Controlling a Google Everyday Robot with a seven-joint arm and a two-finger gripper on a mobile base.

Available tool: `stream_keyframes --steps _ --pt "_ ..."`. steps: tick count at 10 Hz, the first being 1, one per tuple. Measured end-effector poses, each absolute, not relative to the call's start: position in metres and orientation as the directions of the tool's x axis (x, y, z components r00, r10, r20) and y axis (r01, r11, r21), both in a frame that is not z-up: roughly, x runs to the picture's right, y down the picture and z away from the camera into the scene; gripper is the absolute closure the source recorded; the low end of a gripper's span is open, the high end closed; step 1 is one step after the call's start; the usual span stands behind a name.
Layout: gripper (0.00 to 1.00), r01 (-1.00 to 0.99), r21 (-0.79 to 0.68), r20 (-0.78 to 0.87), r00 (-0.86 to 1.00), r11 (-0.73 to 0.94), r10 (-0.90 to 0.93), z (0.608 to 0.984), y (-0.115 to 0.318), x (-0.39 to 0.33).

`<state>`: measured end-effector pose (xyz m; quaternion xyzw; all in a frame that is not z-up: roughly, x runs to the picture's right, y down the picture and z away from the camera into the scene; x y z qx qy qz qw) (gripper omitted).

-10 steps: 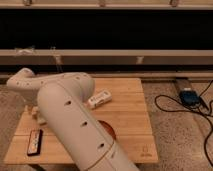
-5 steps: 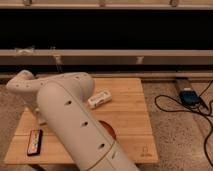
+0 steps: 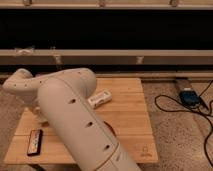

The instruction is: Place the white sponge in the ceramic cup

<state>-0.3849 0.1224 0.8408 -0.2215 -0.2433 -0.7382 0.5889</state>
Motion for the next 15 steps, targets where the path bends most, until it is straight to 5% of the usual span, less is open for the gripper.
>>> stream_keyframes --steps 6,12,15 --pt "1.0 0.977 0.136 0.51 -0.211 -0.164 -0.834 0.778 0.027 -0.403" --pt "1.0 0.992 0.128 0.408 -0.073 -0.022 -0.91 0.786 -0.085 -0.363" --pt "1.0 0.99 0.136 0.385 -0.016 0.039 -0.923 0.793 -0.1 -0.349"
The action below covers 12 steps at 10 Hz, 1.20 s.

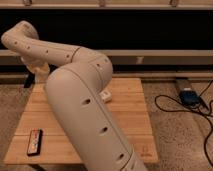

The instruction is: Place the white sponge in the ceramic cup

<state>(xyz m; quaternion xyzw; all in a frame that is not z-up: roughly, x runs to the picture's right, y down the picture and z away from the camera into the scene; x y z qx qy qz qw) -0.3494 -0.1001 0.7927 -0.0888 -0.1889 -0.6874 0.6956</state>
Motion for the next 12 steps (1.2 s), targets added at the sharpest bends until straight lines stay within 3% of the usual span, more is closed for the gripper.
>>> stream_keyframes --steps 9,12 --pt "0.99 0.985 0.118 0.38 0.07 0.124 -0.922 0.847 -0.081 -0.326" --pt "0.74 0.982 0.116 0.362 0.095 0.146 -0.927 0.858 -0.077 -0.322"
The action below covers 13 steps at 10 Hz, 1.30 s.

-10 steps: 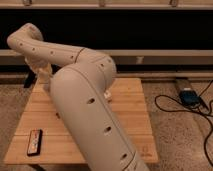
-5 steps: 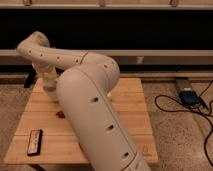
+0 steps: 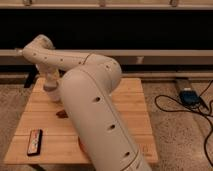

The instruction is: Place the white sponge in the ceramic cup

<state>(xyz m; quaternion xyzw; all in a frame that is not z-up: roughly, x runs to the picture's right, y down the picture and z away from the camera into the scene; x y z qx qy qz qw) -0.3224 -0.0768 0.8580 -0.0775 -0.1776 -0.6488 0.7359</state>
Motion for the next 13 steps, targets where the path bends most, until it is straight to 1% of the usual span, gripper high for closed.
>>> stream_keyframes --steps 4,6,11,13 --pt "0.34 0.98 0.118 0.341 0.115 0.163 -0.933 0.866 -0.066 -0.332" --pt "0.21 0.979 0.115 0.334 0.123 0.17 -0.934 0.867 -0.063 -0.332" --pt "0.2 0.979 0.109 0.32 0.13 0.173 -0.939 0.862 -0.065 -0.329" --pt "0.2 0.979 0.116 0.312 0.124 0.167 -0.942 0.854 -0.07 -0.329"
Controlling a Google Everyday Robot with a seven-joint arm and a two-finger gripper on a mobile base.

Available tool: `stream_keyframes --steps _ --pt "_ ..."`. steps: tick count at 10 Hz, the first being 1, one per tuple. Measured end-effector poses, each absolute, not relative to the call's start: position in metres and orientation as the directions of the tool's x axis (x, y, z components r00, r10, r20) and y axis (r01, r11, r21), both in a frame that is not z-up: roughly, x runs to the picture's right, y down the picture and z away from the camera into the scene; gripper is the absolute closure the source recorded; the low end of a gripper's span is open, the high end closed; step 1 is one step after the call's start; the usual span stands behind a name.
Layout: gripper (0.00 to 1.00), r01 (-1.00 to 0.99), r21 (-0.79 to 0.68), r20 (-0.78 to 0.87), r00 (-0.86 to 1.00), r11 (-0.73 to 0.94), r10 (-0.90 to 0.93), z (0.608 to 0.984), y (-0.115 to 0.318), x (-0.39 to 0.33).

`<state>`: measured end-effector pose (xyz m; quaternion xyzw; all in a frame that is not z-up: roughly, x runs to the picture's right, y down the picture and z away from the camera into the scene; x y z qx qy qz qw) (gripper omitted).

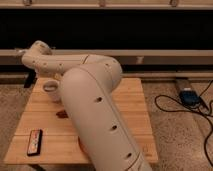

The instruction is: Place the white sponge in the ceramic cup

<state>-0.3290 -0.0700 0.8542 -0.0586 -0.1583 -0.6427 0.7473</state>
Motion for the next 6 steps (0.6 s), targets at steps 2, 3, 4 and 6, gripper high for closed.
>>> stream_keyframes --steps 2,3,4,6 --pt "0.2 0.979 0.127 0.3 0.117 0.161 -0.947 0.838 -0.082 -0.326" --pt "0.2 0.978 0.134 0.3 0.116 0.163 -0.947 0.831 -0.087 -0.323" --pt "0.2 0.977 0.136 0.303 0.117 0.165 -0.946 0.828 -0.091 -0.32" --pt "0.2 0.977 0.137 0.305 0.115 0.164 -0.945 0.828 -0.09 -0.322"
